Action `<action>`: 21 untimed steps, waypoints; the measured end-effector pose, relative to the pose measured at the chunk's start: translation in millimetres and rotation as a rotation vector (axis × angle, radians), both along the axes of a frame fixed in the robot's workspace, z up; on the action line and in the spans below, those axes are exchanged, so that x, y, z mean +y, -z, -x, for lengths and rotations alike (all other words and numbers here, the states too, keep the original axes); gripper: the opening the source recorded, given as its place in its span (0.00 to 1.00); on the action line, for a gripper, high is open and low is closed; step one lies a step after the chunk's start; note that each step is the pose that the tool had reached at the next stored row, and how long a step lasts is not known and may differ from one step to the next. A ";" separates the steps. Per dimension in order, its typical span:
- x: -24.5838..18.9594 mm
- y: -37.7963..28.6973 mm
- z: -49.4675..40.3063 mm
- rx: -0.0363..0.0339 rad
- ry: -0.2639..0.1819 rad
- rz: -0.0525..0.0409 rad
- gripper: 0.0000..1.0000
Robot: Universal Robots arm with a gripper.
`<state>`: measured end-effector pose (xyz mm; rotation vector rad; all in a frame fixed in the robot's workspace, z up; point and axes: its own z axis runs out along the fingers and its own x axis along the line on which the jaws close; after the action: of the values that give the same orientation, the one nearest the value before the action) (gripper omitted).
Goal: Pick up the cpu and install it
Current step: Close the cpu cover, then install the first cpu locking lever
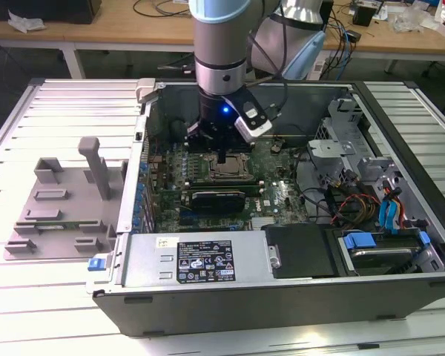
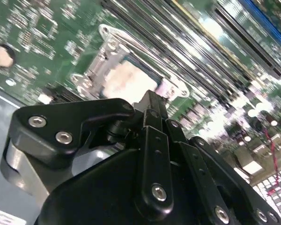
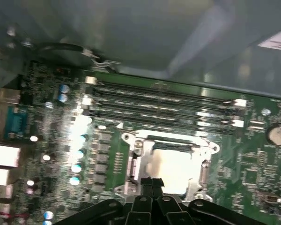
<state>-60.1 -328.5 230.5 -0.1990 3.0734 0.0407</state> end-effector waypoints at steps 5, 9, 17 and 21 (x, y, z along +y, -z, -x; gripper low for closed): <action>0.0 0.6 -13.4 0.0000 0.058 0.0001 0.11; 0.5 -9.9 -13.3 0.0000 0.082 0.0000 0.11; 0.4 -10.5 -13.3 0.0000 0.082 0.0001 0.11; 0.4 -10.9 -13.3 0.0000 0.082 0.0001 0.11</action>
<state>-46.8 -328.0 241.5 -0.0723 3.0780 0.0367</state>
